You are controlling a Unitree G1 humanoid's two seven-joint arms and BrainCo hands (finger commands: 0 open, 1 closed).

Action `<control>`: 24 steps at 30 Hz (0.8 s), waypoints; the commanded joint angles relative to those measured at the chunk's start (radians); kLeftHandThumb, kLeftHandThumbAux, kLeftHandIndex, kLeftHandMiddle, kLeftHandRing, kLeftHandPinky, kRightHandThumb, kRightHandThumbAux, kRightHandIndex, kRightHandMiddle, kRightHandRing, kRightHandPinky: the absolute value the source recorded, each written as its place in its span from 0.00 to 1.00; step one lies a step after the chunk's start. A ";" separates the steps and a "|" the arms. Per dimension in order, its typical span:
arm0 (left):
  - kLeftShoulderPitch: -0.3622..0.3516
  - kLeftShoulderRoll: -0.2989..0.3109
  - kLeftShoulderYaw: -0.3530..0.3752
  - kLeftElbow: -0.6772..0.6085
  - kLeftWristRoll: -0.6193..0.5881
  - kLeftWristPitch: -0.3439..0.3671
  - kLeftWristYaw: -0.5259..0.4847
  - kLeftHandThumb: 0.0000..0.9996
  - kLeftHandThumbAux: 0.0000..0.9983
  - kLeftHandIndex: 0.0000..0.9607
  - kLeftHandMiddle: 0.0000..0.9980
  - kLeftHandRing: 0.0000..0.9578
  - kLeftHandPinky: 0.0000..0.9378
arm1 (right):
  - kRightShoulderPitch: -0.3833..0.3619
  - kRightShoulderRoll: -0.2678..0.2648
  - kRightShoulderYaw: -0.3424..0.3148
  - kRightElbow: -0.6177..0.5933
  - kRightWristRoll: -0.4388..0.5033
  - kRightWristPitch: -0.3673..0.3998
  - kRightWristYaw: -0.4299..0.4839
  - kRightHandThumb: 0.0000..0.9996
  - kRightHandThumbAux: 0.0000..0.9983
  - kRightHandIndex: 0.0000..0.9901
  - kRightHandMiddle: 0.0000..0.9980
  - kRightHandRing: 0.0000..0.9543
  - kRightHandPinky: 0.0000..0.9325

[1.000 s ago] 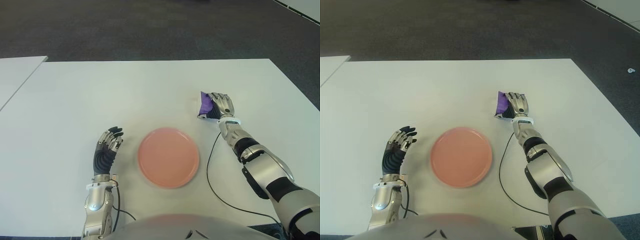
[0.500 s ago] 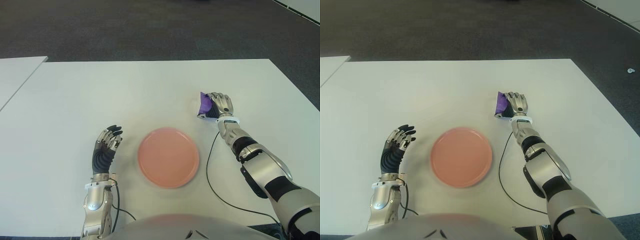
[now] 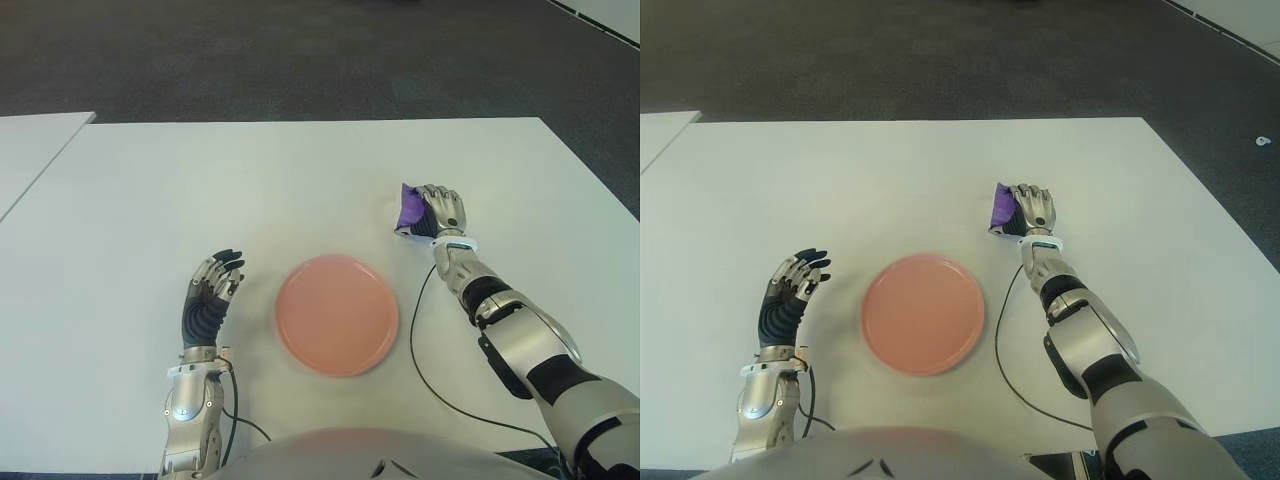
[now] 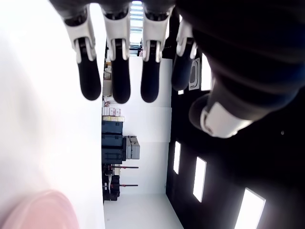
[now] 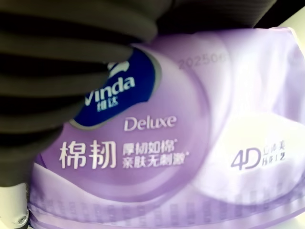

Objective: Put the tissue paper into the plate.

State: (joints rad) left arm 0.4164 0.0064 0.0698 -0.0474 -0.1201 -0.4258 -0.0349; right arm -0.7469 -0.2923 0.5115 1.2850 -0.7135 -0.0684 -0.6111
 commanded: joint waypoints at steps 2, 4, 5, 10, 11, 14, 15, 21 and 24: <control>0.006 0.008 0.007 0.000 -0.017 0.011 -0.026 0.29 0.63 0.29 0.30 0.33 0.38 | 0.143 0.058 0.003 0.068 0.021 -0.019 0.097 0.74 0.71 0.45 0.77 0.77 0.70; 0.005 0.007 0.008 0.001 -0.016 0.010 -0.026 0.29 0.63 0.29 0.30 0.33 0.38 | 0.139 0.059 0.002 0.067 0.022 -0.014 0.100 0.74 0.71 0.45 0.76 0.76 0.70; 0.004 0.007 0.009 0.003 -0.015 0.008 -0.026 0.30 0.63 0.29 0.30 0.33 0.38 | 0.137 0.059 0.002 0.067 0.022 -0.011 0.102 0.74 0.71 0.45 0.76 0.76 0.70; 0.003 0.005 0.009 0.003 -0.018 0.008 -0.027 0.30 0.63 0.29 0.30 0.33 0.39 | 0.135 0.060 0.002 0.068 0.019 -0.003 0.110 0.84 0.68 0.43 0.53 0.74 0.70; 0.002 0.004 0.009 0.001 -0.018 0.010 -0.026 0.30 0.63 0.29 0.30 0.33 0.39 | 0.135 0.059 0.001 0.068 0.020 -0.002 0.111 0.84 0.68 0.43 0.52 0.74 0.70; 0.001 0.003 0.009 0.001 -0.018 0.011 -0.024 0.31 0.63 0.29 0.30 0.33 0.38 | 0.133 0.056 -0.001 0.068 0.021 0.001 0.111 0.85 0.68 0.43 0.50 0.73 0.70; 0.001 0.003 0.008 0.001 -0.018 0.009 -0.025 0.31 0.63 0.29 0.30 0.33 0.38 | 0.134 0.056 -0.004 0.067 0.024 0.001 0.108 0.85 0.68 0.43 0.50 0.73 0.69; 0.001 0.004 0.007 0.004 -0.023 0.003 -0.032 0.30 0.63 0.29 0.29 0.33 0.38 | 0.135 0.057 -0.015 0.064 0.029 -0.005 0.085 0.85 0.68 0.43 0.49 0.71 0.67; 0.000 0.004 0.007 0.005 -0.024 0.004 -0.033 0.30 0.63 0.28 0.29 0.32 0.38 | 0.133 0.054 -0.016 0.063 0.028 -0.013 0.082 0.85 0.68 0.42 0.50 0.71 0.67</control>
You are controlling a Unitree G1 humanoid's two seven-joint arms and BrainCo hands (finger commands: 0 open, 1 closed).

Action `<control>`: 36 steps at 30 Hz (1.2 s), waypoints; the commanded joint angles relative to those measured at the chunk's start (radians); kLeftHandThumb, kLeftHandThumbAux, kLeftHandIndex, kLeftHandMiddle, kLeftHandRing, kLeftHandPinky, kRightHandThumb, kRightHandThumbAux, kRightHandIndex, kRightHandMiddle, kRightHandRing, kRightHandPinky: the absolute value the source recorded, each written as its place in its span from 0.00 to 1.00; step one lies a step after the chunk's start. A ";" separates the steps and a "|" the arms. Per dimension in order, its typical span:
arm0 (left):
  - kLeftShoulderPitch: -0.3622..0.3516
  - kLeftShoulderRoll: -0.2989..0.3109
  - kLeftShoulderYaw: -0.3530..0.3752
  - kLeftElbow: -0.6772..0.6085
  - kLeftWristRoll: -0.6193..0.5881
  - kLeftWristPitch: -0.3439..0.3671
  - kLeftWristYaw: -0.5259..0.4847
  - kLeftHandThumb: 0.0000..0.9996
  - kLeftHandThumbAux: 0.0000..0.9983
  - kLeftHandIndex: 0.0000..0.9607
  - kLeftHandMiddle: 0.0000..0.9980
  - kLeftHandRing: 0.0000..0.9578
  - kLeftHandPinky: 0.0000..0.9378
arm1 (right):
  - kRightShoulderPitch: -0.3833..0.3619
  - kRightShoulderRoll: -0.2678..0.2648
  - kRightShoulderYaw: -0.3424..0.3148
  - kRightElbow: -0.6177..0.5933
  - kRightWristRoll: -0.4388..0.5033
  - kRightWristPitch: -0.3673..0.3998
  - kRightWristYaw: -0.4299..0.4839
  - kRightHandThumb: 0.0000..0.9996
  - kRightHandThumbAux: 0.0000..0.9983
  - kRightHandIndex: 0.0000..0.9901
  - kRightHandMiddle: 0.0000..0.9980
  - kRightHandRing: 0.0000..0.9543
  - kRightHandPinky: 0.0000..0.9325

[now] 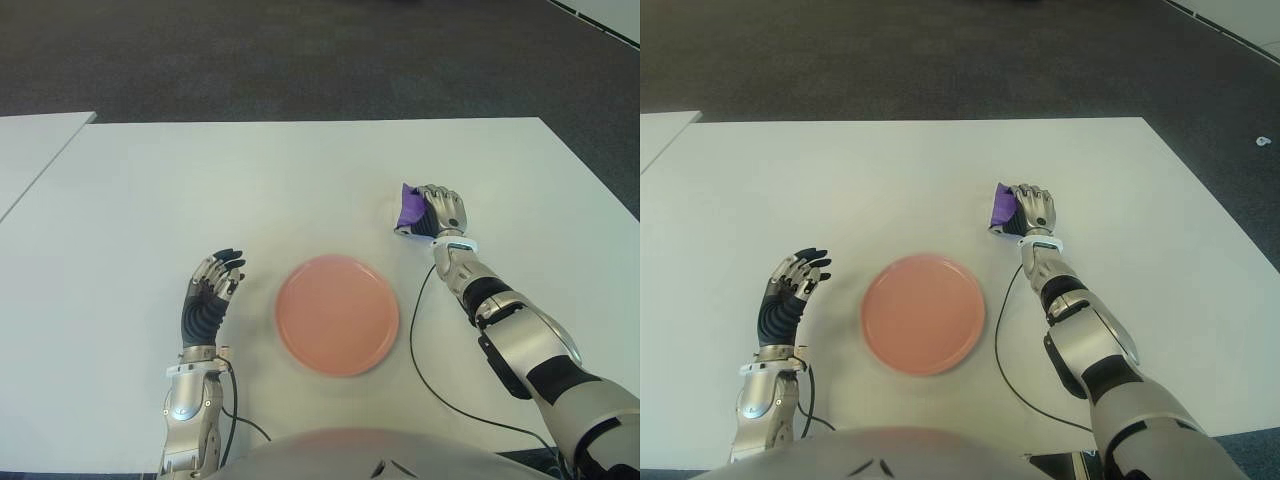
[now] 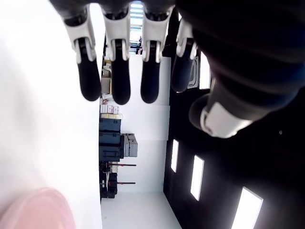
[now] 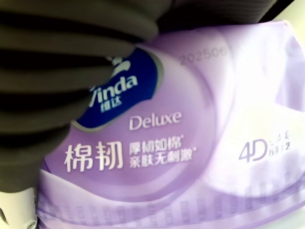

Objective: Put the tissue paper into the plate.

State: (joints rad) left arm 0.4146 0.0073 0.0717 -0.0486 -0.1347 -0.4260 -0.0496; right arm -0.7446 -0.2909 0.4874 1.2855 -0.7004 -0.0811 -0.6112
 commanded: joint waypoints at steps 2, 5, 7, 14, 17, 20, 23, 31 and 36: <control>0.002 0.005 0.005 0.005 -0.011 0.008 -0.019 0.30 0.62 0.28 0.29 0.32 0.38 | 0.123 0.047 0.010 0.060 0.011 -0.006 0.077 0.85 0.68 0.43 0.49 0.68 0.65; 0.001 0.006 0.005 0.006 -0.012 0.011 -0.021 0.30 0.62 0.28 0.29 0.32 0.37 | 0.101 0.035 0.013 0.050 0.007 -0.014 0.072 0.85 0.68 0.43 0.48 0.66 0.63; 0.000 0.005 0.005 0.008 -0.011 0.014 -0.021 0.30 0.62 0.28 0.29 0.32 0.38 | 0.079 0.023 0.012 0.034 0.006 -0.022 0.069 0.91 0.66 0.45 0.50 0.55 0.58; -0.006 0.001 0.005 0.019 -0.009 0.001 -0.021 0.30 0.63 0.29 0.30 0.33 0.39 | 0.043 0.000 0.002 -0.011 0.015 -0.041 0.067 0.95 0.65 0.46 0.51 0.47 0.58; -0.011 0.000 0.004 0.026 -0.005 -0.004 -0.019 0.31 0.63 0.29 0.30 0.33 0.39 | 0.031 -0.012 -0.002 -0.030 0.017 -0.047 0.070 0.95 0.65 0.47 0.51 0.46 0.54; -0.013 -0.003 0.002 0.029 0.000 -0.007 -0.016 0.30 0.64 0.29 0.31 0.34 0.39 | 0.019 -0.028 -0.005 -0.062 0.016 -0.049 0.074 0.95 0.65 0.47 0.51 0.46 0.53; -0.016 -0.006 0.000 0.032 0.003 -0.007 -0.013 0.30 0.64 0.28 0.31 0.34 0.39 | 0.015 -0.048 -0.009 -0.094 0.015 -0.054 0.077 0.96 0.65 0.46 0.50 0.47 0.59; -0.028 -0.016 -0.005 0.048 0.021 -0.004 0.001 0.28 0.65 0.27 0.30 0.33 0.37 | 0.012 -0.110 -0.035 -0.197 0.018 -0.070 0.100 0.95 0.66 0.40 0.50 0.53 0.75; -0.037 -0.021 -0.003 0.059 0.030 -0.003 0.005 0.27 0.65 0.27 0.30 0.33 0.38 | 0.025 -0.133 -0.048 -0.273 0.014 -0.072 0.122 0.95 0.66 0.40 0.50 0.54 0.77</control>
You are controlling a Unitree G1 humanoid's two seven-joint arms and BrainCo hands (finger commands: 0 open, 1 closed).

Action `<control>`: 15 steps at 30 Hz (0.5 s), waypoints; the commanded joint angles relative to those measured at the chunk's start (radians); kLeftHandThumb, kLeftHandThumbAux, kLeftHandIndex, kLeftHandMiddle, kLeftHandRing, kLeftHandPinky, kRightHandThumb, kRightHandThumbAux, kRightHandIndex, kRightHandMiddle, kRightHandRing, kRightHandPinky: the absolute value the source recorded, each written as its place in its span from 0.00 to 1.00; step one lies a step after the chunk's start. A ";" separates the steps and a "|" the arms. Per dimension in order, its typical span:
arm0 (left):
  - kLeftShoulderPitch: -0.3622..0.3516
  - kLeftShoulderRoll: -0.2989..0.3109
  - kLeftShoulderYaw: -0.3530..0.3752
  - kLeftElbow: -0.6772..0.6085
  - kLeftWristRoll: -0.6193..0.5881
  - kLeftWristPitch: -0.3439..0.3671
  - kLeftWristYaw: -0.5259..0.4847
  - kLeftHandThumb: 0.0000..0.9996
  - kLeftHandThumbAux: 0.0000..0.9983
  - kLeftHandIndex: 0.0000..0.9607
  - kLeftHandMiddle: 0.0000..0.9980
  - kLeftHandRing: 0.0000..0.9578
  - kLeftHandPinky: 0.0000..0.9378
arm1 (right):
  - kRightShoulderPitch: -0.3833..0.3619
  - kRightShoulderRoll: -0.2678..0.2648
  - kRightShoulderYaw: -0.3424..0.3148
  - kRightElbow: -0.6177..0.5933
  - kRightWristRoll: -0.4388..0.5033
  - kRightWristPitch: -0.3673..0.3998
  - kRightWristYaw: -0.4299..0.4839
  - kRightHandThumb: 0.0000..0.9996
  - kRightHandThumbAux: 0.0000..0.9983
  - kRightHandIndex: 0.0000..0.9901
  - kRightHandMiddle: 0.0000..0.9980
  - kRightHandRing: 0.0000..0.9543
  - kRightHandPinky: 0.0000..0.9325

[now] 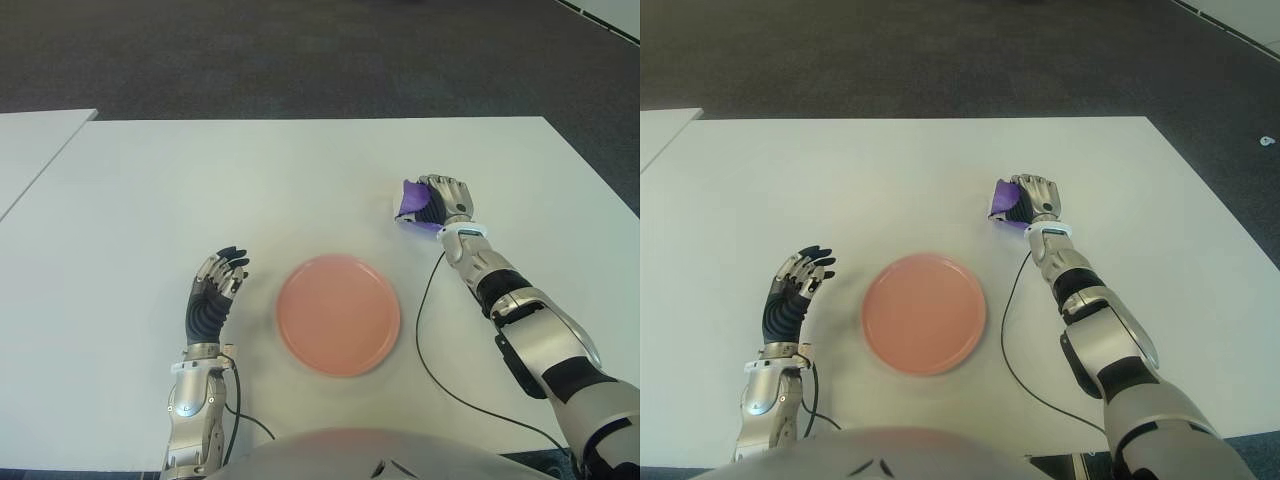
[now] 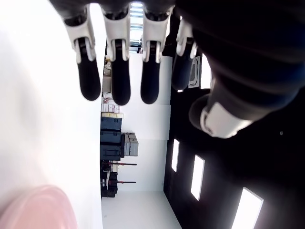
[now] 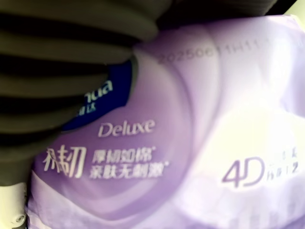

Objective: Put the tissue paper into the plate.

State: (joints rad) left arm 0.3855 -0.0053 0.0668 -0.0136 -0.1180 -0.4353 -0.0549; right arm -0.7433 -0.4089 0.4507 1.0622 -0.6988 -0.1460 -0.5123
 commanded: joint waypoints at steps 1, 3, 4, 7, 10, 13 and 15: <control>-0.008 -0.010 0.002 0.025 0.015 0.006 0.011 0.27 0.65 0.27 0.30 0.33 0.38 | 0.027 -0.018 -0.013 -0.062 0.011 -0.007 0.026 0.95 0.66 0.40 0.50 0.54 0.77; -0.013 -0.012 0.003 0.029 0.017 0.006 0.013 0.28 0.65 0.27 0.30 0.33 0.38 | 0.028 -0.022 -0.015 -0.074 0.008 -0.006 0.029 0.95 0.66 0.40 0.50 0.54 0.76; -0.014 -0.013 0.003 0.031 0.018 0.007 0.014 0.28 0.65 0.27 0.29 0.33 0.38 | 0.027 -0.025 -0.014 -0.082 0.005 -0.007 0.029 0.95 0.66 0.40 0.50 0.54 0.75; -0.020 -0.016 0.005 0.039 0.021 0.006 0.016 0.28 0.65 0.27 0.29 0.33 0.38 | 0.022 -0.032 -0.013 -0.097 -0.003 -0.008 0.030 0.95 0.66 0.40 0.50 0.53 0.73; -0.023 -0.018 0.006 0.044 0.020 0.002 0.016 0.28 0.65 0.27 0.29 0.33 0.38 | 0.017 -0.044 -0.013 -0.121 -0.008 -0.013 0.035 0.95 0.66 0.40 0.50 0.53 0.72; -0.028 -0.019 0.007 0.052 0.021 -0.002 0.016 0.28 0.64 0.27 0.29 0.33 0.38 | 0.013 -0.056 -0.013 -0.148 -0.014 -0.016 0.043 0.95 0.66 0.41 0.50 0.52 0.72; -0.031 -0.020 0.008 0.057 0.028 -0.006 0.019 0.27 0.63 0.27 0.29 0.32 0.38 | 0.014 -0.065 -0.014 -0.171 -0.018 -0.015 0.053 0.95 0.66 0.41 0.50 0.52 0.73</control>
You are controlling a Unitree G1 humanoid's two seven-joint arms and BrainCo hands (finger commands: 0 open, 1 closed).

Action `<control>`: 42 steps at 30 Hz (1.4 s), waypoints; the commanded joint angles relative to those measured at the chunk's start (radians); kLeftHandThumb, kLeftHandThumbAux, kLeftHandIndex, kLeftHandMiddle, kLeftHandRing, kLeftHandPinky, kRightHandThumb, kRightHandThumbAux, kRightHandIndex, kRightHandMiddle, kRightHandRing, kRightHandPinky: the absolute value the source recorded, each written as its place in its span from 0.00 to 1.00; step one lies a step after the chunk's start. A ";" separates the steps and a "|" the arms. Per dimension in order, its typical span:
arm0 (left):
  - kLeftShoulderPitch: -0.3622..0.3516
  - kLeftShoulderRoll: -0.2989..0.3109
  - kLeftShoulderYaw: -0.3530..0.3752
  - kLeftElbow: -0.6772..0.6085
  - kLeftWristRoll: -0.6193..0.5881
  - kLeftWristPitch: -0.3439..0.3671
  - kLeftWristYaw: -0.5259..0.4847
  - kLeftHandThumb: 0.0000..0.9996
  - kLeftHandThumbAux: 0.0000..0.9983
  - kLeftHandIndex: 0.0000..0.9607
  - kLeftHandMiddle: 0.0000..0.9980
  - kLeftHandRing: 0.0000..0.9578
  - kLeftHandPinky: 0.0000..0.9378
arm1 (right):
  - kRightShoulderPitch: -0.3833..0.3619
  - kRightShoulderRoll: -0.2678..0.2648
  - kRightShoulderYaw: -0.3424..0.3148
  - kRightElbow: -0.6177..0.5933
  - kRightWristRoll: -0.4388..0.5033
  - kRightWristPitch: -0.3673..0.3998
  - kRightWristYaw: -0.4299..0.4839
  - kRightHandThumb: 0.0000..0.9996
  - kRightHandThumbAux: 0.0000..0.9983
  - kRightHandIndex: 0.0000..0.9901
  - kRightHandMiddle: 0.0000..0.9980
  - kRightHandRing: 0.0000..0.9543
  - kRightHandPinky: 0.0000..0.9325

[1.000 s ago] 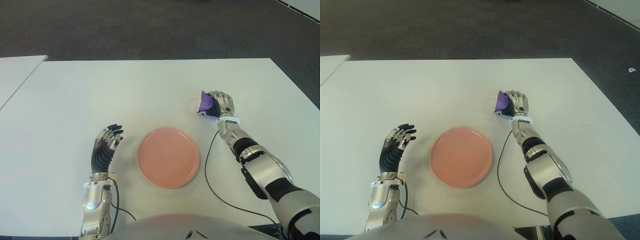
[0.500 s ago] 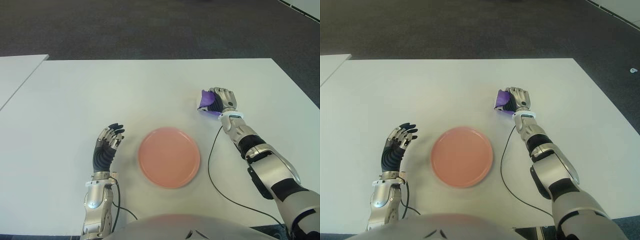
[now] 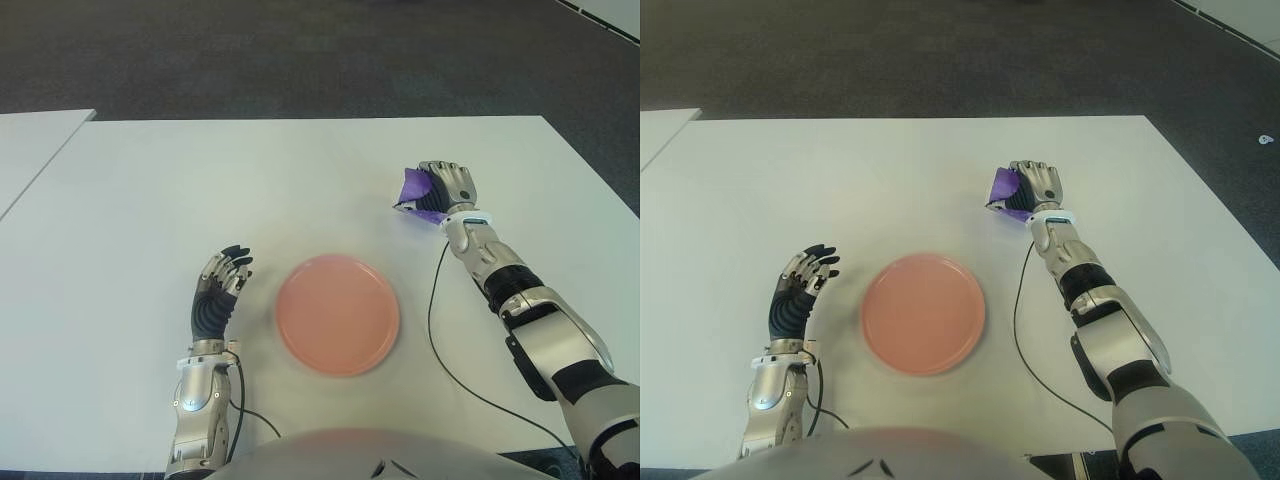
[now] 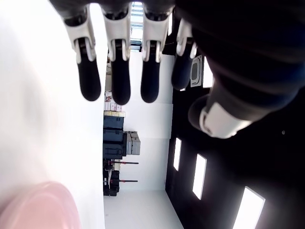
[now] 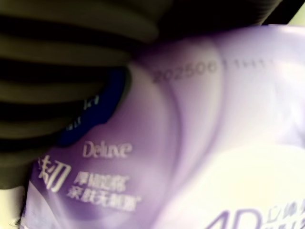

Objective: Put the tissue paper into the plate.

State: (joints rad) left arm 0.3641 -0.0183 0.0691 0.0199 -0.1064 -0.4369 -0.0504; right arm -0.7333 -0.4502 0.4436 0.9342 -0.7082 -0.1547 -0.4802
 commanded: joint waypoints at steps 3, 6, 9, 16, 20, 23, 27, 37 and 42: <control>-0.011 -0.008 0.006 0.027 0.025 -0.004 0.021 0.26 0.63 0.27 0.29 0.32 0.37 | 0.009 -0.034 -0.008 -0.075 -0.012 0.000 0.034 0.95 0.66 0.41 0.50 0.52 0.73; -0.014 -0.010 0.005 0.030 0.028 -0.006 0.024 0.26 0.64 0.26 0.29 0.32 0.37 | 0.016 -0.043 -0.010 -0.108 -0.016 0.009 0.049 0.95 0.66 0.41 0.50 0.52 0.76; -0.014 -0.012 0.004 0.030 0.029 -0.009 0.024 0.26 0.63 0.26 0.29 0.33 0.38 | 0.029 -0.053 -0.017 -0.149 -0.016 0.020 0.069 0.95 0.66 0.41 0.50 0.52 0.77; -0.019 -0.012 0.005 0.034 0.024 -0.008 0.015 0.26 0.63 0.27 0.30 0.33 0.39 | 0.056 -0.063 -0.030 -0.243 -0.030 0.045 0.105 0.95 0.66 0.41 0.50 0.52 0.77; -0.020 -0.010 0.004 0.036 0.021 -0.003 0.011 0.26 0.63 0.27 0.30 0.34 0.39 | 0.086 -0.067 -0.044 -0.323 -0.032 0.065 0.137 0.95 0.66 0.41 0.50 0.52 0.77; -0.021 -0.009 0.003 0.037 0.016 0.000 0.006 0.26 0.63 0.28 0.30 0.34 0.39 | 0.122 -0.067 -0.057 -0.410 -0.032 0.092 0.174 0.95 0.66 0.41 0.50 0.52 0.79; -0.022 -0.007 0.003 0.038 0.020 0.005 0.008 0.26 0.62 0.28 0.30 0.34 0.38 | 0.174 -0.059 -0.072 -0.530 -0.038 0.135 0.223 0.95 0.66 0.41 0.50 0.52 0.80; -0.024 -0.002 0.005 0.050 0.034 -0.003 0.014 0.26 0.62 0.26 0.29 0.33 0.38 | 0.290 -0.013 -0.069 -0.810 -0.094 0.236 0.328 0.95 0.66 0.40 0.50 0.53 0.78; -0.029 0.000 0.007 0.057 0.034 -0.009 0.012 0.25 0.62 0.26 0.29 0.32 0.38 | 0.341 0.004 -0.055 -0.983 -0.139 0.258 0.401 0.95 0.66 0.40 0.50 0.52 0.76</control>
State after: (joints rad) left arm 0.3363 -0.0255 0.0701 0.0589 -0.0796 -0.4461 -0.0391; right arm -0.4175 -0.4595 0.3737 0.0446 -0.8206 0.0905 -0.1182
